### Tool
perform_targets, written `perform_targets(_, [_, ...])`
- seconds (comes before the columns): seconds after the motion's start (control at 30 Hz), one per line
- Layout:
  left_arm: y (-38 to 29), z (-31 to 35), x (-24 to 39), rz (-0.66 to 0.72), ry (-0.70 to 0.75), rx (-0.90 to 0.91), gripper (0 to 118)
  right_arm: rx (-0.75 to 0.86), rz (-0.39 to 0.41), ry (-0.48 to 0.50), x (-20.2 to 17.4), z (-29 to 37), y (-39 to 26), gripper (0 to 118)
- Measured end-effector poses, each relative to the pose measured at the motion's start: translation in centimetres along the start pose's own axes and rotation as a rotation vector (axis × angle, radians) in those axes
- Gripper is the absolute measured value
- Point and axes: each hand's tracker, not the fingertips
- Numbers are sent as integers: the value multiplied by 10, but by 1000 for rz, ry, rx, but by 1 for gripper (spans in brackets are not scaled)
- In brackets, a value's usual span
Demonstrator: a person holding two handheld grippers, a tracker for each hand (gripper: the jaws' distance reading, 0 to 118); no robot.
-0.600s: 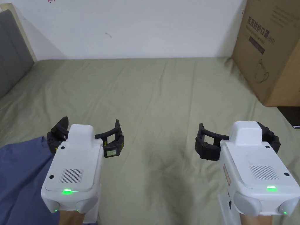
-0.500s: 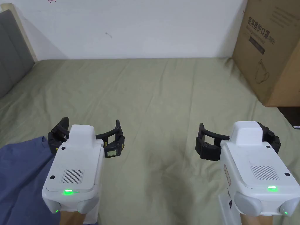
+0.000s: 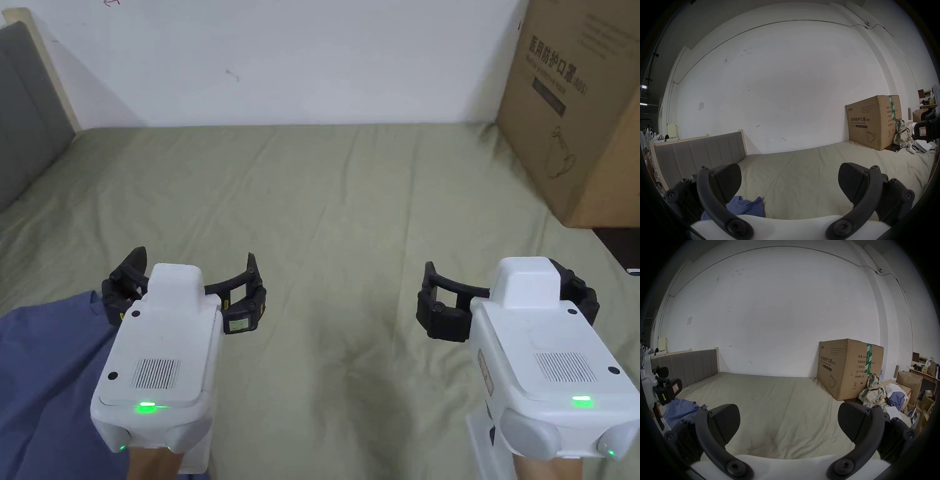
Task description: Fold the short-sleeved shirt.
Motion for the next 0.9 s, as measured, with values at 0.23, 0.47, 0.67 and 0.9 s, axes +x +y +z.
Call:
perform_targets(0.23, [5,2,0,41,-38,-9,83,-17,-17,6,1,1,2,98])
perform_targets(0.47, [9,3,3,47,-51,-36,0,-45,-45,21,4,-5,2,0])
perform_targets(0.67, [5,9,-21,31,20,-52,0,-28,-25,80,-19,-15,6,0])
perform_targets(0.9, [-5,35,-99,10,212,-88,0,3,-16,280,-89,-31,16,0])
